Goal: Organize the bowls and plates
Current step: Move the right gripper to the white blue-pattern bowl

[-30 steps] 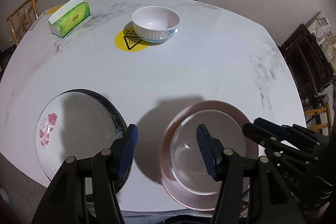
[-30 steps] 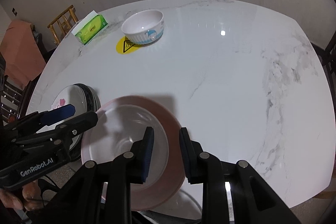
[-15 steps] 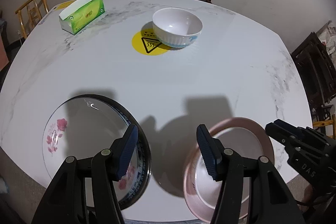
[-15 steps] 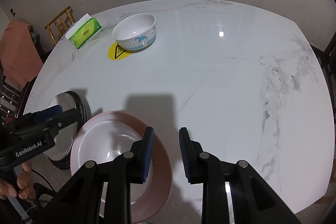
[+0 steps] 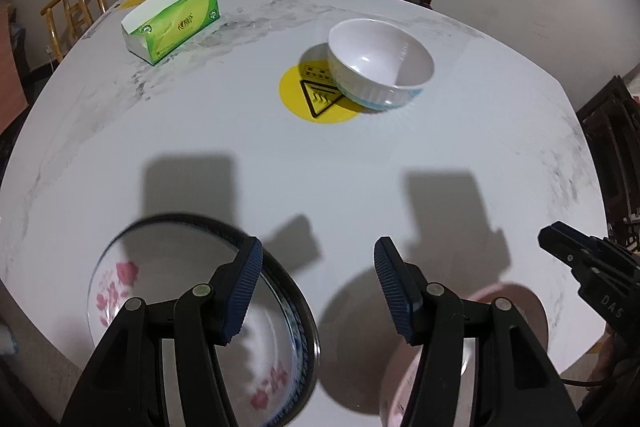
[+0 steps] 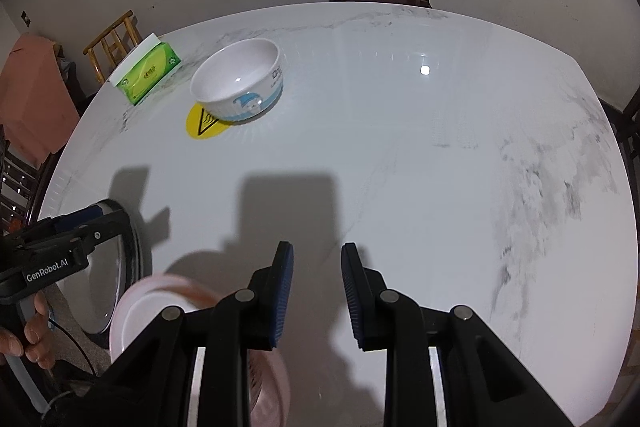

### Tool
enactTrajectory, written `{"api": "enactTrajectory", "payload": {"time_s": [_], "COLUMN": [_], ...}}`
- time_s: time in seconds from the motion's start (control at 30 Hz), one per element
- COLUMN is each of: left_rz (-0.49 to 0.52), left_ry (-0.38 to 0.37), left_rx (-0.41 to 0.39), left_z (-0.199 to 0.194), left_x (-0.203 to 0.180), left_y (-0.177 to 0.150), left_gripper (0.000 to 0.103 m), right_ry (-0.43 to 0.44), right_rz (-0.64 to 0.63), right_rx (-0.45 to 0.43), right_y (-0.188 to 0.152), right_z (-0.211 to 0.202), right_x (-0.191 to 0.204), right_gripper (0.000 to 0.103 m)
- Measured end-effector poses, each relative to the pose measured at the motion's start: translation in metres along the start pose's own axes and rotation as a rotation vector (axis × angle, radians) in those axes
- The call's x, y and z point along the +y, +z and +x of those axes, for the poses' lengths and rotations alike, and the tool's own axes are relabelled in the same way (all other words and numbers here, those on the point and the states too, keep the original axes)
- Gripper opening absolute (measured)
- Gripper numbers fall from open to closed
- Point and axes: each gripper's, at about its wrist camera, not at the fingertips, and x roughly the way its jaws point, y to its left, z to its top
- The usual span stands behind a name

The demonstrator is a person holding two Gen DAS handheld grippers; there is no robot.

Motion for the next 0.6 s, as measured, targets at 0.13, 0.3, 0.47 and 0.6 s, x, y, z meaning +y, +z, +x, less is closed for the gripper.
{"api": "enactTrajectory", "payload": {"time_s": [0.13, 0.3, 0.47, 0.6], "left_rz": [-0.021, -0.054, -0.112, -0.139], "left_ry": [0.009, -0.004, -0.051, -0.075], "left_rx": [-0.006, -0.012, -0.017, -0.037], "left_z": [0.006, 0.013, 0.02, 0.023], "left_x": [0.006, 0.013, 0.022, 0.024], "left_y": [0.016, 0.036, 0.059, 0.08], "left_gripper": [0.054, 0.054, 0.054, 0.054], "right_ry": [0.012, 0.067, 0.113, 0.114], "right_rz": [-0.013, -0.027, -0.02, -0.032], "right_rx": [0.003, -0.015, -0.016, -0.015], "right_y": [0.016, 0.044, 0.076, 0.098], "right_z": [0.01, 0.023, 0.036, 0.046], "right_x": [-0.001, -0.002, -0.002, 0.003], "right_gripper": [0.025, 0.025, 0.025, 0.025]}}
